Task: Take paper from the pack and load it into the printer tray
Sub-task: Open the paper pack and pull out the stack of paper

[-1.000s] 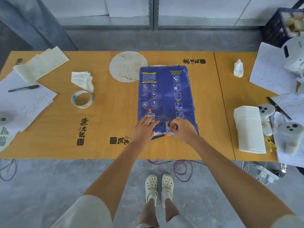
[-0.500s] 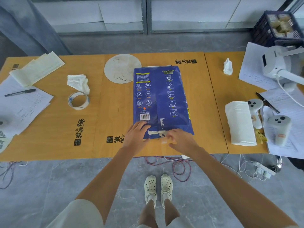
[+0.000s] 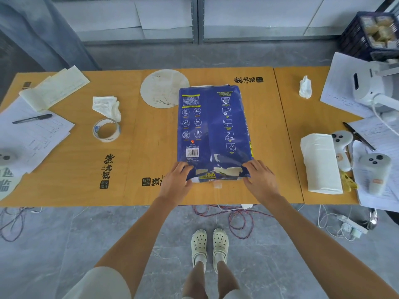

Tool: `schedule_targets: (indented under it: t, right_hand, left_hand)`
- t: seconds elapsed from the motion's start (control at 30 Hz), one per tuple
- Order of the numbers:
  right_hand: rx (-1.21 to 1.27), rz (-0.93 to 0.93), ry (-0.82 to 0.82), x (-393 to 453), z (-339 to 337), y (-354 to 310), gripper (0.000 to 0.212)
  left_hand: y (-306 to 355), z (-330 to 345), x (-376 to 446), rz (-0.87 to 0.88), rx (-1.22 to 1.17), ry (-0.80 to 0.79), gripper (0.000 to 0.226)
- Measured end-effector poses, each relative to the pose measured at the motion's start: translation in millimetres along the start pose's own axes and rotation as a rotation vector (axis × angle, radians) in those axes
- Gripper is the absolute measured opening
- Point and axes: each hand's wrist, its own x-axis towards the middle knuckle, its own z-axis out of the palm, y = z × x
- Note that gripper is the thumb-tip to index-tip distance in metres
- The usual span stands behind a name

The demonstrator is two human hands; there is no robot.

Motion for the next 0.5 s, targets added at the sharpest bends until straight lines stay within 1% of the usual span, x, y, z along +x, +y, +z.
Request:
schedule_targets:
  t: [0.1,0.2,0.27,0.3,0.37,0.4,0.43,0.5]
  right_hand:
    - [0.056,0.006,0.039,-1,-5,1,0.025]
    - [0.217,0.155,-0.029,3,-11,5,0.022]
    - [0.372,0.263,-0.018,6,-14,8,0.016]
    - [0.43,0.312,-0.001,8,-16,10,0.02]
    - [0.495,0.397,0.035,11,-21,13,0.041]
    - [0.512,0.435,0.054,12,-23,14,0.047]
    - [0.525,0.471,0.069,13,-25,15,0.048]
    - [0.549,0.531,0.089,15,-25,20,0.043]
  left_hand:
    - [-2,1,1,-0.013,-0.076,0.026,0.035]
    - [1,-2,1,-0.066,-0.214,0.068,0.03]
    - [2,-7,2,-0.163,-0.329,0.093,0.022]
    - [2,-9,2,-0.23,-0.385,0.111,0.025]
    - [0,-15,5,-0.347,-0.485,0.171,0.037]
    - [-1,-16,7,-0.391,-0.53,0.208,0.04]
    - [-3,-18,8,-0.435,-0.56,0.236,0.039]
    - [-8,-19,11,-0.505,-0.603,0.272,0.022]
